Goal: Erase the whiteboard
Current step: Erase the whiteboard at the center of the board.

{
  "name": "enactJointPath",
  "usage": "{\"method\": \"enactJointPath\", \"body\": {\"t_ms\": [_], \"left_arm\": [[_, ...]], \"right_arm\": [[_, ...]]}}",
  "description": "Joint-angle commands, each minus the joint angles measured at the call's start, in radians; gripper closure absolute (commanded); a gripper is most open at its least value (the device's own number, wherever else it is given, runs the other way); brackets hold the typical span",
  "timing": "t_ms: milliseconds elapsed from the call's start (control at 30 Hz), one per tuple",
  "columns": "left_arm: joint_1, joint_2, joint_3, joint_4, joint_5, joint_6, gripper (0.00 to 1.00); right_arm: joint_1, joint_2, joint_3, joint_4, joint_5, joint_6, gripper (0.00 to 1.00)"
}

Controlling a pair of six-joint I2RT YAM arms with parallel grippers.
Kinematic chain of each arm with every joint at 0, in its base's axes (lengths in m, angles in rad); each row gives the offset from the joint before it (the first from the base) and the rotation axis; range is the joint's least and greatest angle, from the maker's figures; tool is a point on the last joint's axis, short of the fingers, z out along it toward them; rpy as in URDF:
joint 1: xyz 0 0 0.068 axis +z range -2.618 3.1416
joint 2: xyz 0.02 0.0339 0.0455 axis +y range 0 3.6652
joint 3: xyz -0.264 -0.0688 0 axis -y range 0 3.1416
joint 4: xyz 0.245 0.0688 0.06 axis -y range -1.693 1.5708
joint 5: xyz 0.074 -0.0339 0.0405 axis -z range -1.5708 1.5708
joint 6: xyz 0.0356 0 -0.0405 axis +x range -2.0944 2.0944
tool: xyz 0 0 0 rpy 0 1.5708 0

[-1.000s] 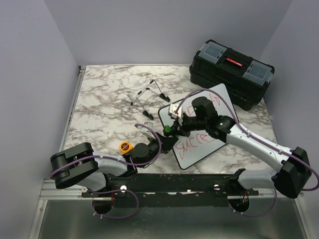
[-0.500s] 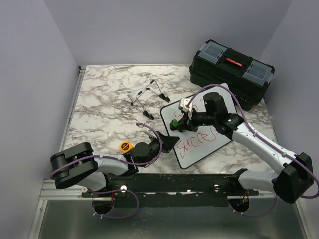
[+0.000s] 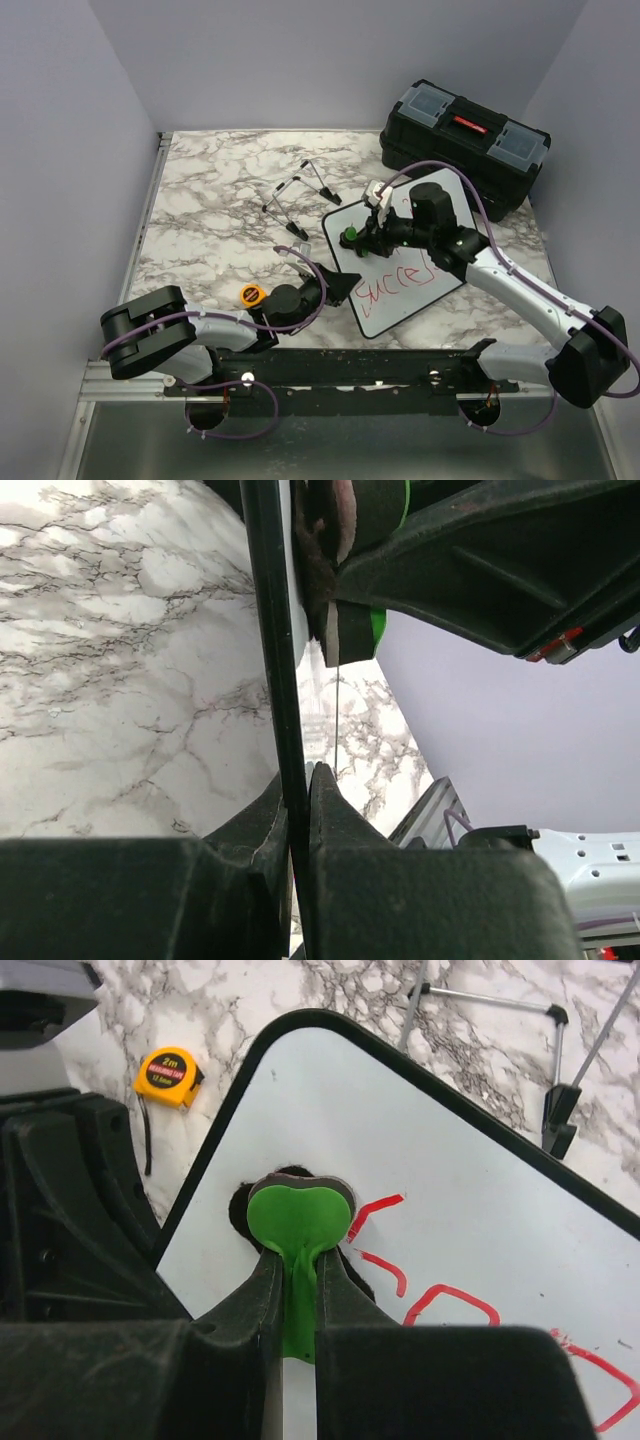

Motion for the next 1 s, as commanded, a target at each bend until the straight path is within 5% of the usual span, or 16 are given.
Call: {"method": "enactJointPath", "body": {"t_ms": [0, 100, 167, 333, 633, 833, 967], "left_arm": [[-0.024, -0.024, 0.042, 0.014, 0.126, 0.121, 1.00], [-0.020, -0.028, 0.047, -0.003, 0.131, 0.135, 1.00], [-0.016, -0.034, 0.055, -0.028, 0.134, 0.149, 1.00], [-0.015, -0.050, 0.061, -0.079, 0.121, 0.186, 1.00], [0.010, -0.072, 0.079, -0.187, 0.106, 0.311, 1.00], [0.040, -0.071, 0.089, -0.209, 0.100, 0.375, 1.00], [0.053, -0.058, 0.093, -0.181, 0.119, 0.371, 1.00]], "right_arm": [[-0.017, 0.001, -0.015, -0.127, -0.152, -0.215, 0.99], [-0.017, -0.004, -0.017, -0.258, -0.391, -0.358, 1.00], [-0.017, 0.001, -0.009, -0.233, -0.421, -0.324, 0.99], [-0.024, 0.011, 0.050, -0.111, -0.196, -0.149, 0.99], [-0.125, -0.037, 0.082, -0.144, -0.223, -0.124, 0.99], [-0.147, -0.048, 0.058, -0.076, 0.007, -0.051, 0.99], [-0.145, -0.052, 0.039, -0.133, -0.205, -0.137, 0.99]]}}
